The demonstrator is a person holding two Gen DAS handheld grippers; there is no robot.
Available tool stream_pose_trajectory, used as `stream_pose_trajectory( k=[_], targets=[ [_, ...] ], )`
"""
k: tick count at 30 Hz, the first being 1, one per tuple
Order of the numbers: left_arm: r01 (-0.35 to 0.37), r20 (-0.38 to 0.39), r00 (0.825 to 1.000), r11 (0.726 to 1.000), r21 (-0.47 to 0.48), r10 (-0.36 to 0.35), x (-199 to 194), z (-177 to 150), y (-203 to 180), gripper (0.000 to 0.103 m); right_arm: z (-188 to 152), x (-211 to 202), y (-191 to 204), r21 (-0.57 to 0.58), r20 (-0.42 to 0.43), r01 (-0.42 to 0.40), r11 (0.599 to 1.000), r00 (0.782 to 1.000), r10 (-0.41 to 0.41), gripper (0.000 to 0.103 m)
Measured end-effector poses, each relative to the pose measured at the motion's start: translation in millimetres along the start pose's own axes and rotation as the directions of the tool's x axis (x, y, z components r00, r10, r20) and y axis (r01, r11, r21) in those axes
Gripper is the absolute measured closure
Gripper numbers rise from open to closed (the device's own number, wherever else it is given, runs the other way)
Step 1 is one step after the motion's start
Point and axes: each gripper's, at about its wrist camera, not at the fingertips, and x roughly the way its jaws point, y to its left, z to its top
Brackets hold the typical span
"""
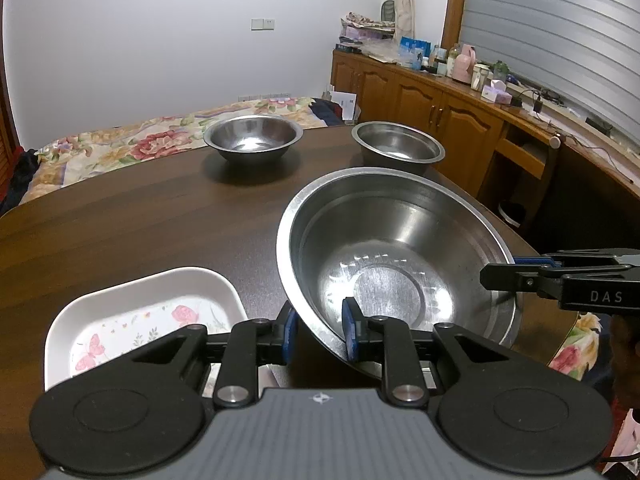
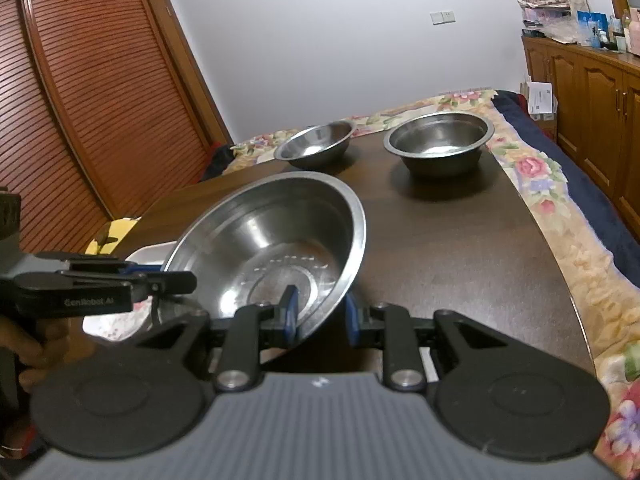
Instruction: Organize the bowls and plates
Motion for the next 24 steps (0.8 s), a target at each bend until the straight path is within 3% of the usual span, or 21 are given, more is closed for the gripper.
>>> stream_pose_trajectory(
  k=[14,24],
  targets=[
    [0.005,0.0,1.0,1.0,-0.012,-0.005,5.0,-3.0,5.1,0.074,1.0,4.4,6.0,-0.04,0.007,0.029,0.999,1.0,-0.028,0.076],
    [-0.02,0.028,0.999,1.0,0.003,0.02,0.4,-0.1,7.0,0.066,3.7,0.9,5.0,-0.046,0.03,0.07,0.996,0.997,-0.069,0.073]
  ],
)
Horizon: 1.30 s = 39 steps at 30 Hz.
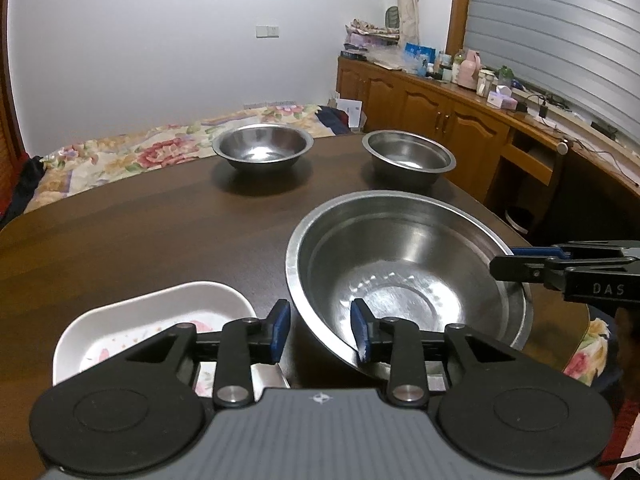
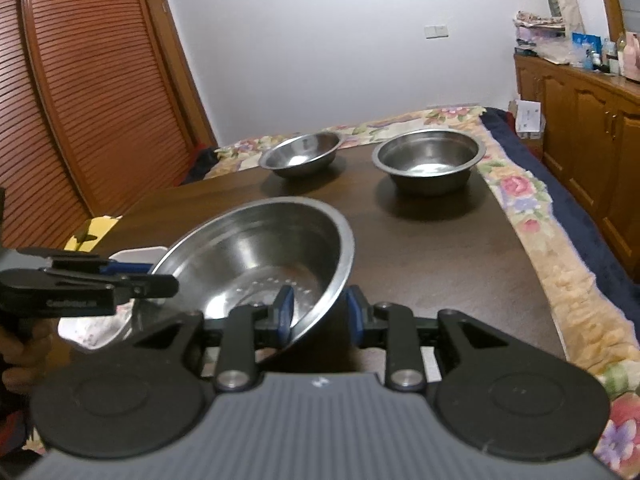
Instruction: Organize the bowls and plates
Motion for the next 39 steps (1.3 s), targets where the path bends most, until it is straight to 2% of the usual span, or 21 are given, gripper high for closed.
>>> stream_pose_trajectory(
  k=[7,17,25,32,35,39],
  targets=[
    [-0.01,0.03,0.999,1.0,0.0,0.01,-7,8,2,0.057,8,-7,-1,-0.009,0.026,0.009,1.0,1.0,-0.009,0.072],
    [-0.029,0.081,0.996,0.999,0.014,0.028,-17,28,4,0.054,30,-20,7,-0.062,0.08,-0.001,0.998,0.997,0.006,0.072],
    [-0.05,0.098,0.994,0.999,0.013,0.048,-20,37,8,0.054,42,-24,5,-0.06,0.117,-0.008,0.998,0.993,0.015,0.071],
    [-0.075,0.107,0.991,0.997,-0.005,0.075,-10,55,17,0.053,57,-14,-2,-0.064,0.122,0.001,0.998,0.993,0.006,0.071],
    [-0.082,0.112,0.99,0.997,-0.005,0.083,-3,66,22,0.049,68,-8,-2,-0.071,0.122,0.004,0.997,0.993,0.005,0.071],
    [-0.092,0.123,0.988,0.996,0.004,0.091,11,87,30,0.046,91,1,-3,-0.083,0.127,-0.009,0.997,0.992,0.02,0.063]
  ],
)
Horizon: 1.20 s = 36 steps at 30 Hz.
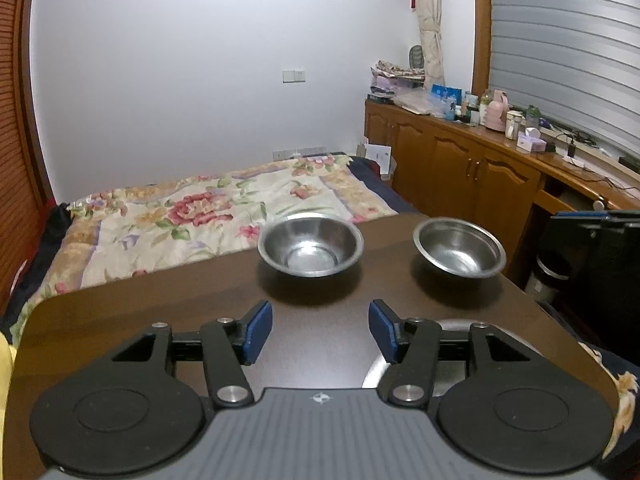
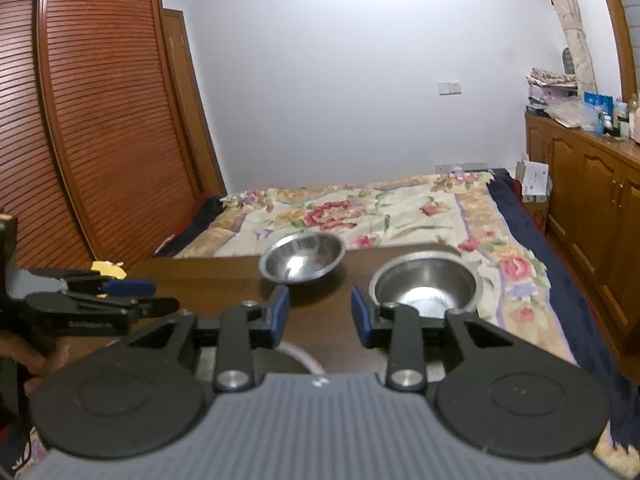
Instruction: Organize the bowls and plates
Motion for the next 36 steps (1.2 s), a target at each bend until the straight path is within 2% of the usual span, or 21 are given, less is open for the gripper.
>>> stream_pose_trajectory(
  k=[6,12,20,24,36],
  targets=[
    [-0.013,-0.004,1.0,1.0,-0.007,0.013,29,24,11,0.046,23,26,-3,-0.046,-0.026,-0.022,0.999,0.999,0.021,0.06],
    [-0.025,-0.017,1.0,0.999,-0.038,0.024,53,42,27,0.046,33,68,-13,-0.033,-0.111,-0.06,0.998,0.992,0.056,0.06],
    [-0.011,-0.051,0.999,0.998,-0.058,0.008,88,49,35,0.046,51,115,-17,-0.011,-0.183,-0.092,0.996,0.979,0.088,0.06],
    [-0.003,-0.07,0.998,0.996,-0.085,-0.003,110,52,35,0.05,50,139,-10,-0.022,-0.212,-0.105,0.994,0.972,0.098,0.06],
    [-0.045,-0.127,0.991,0.995,-0.085,0.034,157,52,46,0.051,45,200,0,-0.04,-0.339,-0.013,0.999,0.941,-0.002,0.06]
  ],
)
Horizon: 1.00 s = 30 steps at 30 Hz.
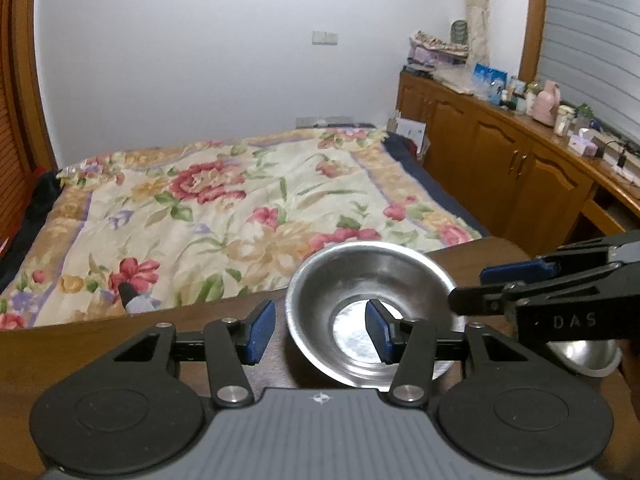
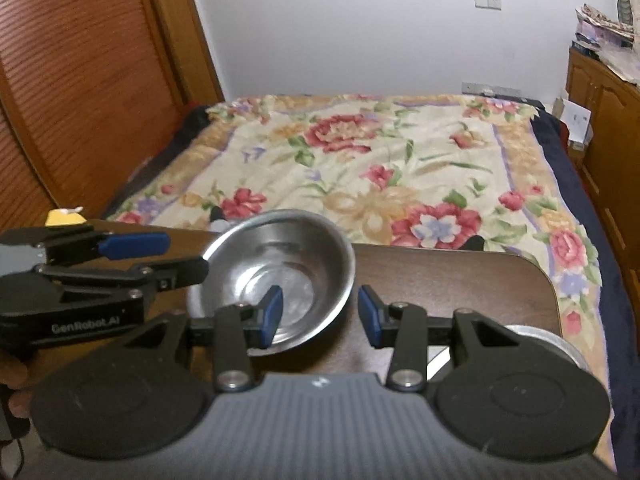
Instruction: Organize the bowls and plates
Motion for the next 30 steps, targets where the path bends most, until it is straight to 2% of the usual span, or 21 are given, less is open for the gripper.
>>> stream_pose_trajectory(
  k=[3,6,11,12,15,16,22,25,30],
  targets=[
    [0.012,-0.02,1.0,1.0,0.005,-0.012,10,0,6,0.051,3,8,-1,-0.001,-0.023,0.019,1.0,1.0,-0.019,0.06],
    [-0.008,-0.023,1.0,1.0,0.005,0.008,16,2,11,0.051,5,15,-3,0.011,-0.042,0.042,0.999,0.998,-0.042,0.06],
    [0.005,-0.037,0.999,1.0,-0.005,-0.006,24,2,16,0.053,5,24,-9,0.048,-0.056,0.027,0.998,0.998,-0.024,0.06],
    [0.009,-0.042,0.999,1.0,-0.008,-0.01,26,2,17,0.057,5,25,-10,0.056,-0.059,0.017,0.998,0.998,-0.014,0.062],
    [0.035,-0.075,0.997,0.999,-0.024,-0.037,33,-1,20,0.083,4,29,-9,0.057,-0.072,0.01,0.998,0.997,-0.006,0.069],
    [0.039,-0.079,0.996,0.999,-0.033,-0.042,34,-2,20,0.083,4,31,-8,0.054,-0.081,0.007,0.999,0.997,-0.003,0.074],
    [0.045,-0.082,0.996,0.998,-0.042,-0.048,36,-5,20,0.083,3,35,-5,0.059,-0.1,0.008,0.998,0.995,-0.002,0.075],
    [0.043,-0.089,0.995,0.999,-0.033,-0.046,35,-7,16,0.083,3,36,-2,0.058,-0.108,0.002,0.998,0.994,0.005,0.081],
    [0.066,-0.066,0.995,0.997,-0.045,-0.069,18,-5,15,0.084,0,29,-3,0.077,-0.087,0.0,0.997,0.996,0.007,0.082]
  ],
)
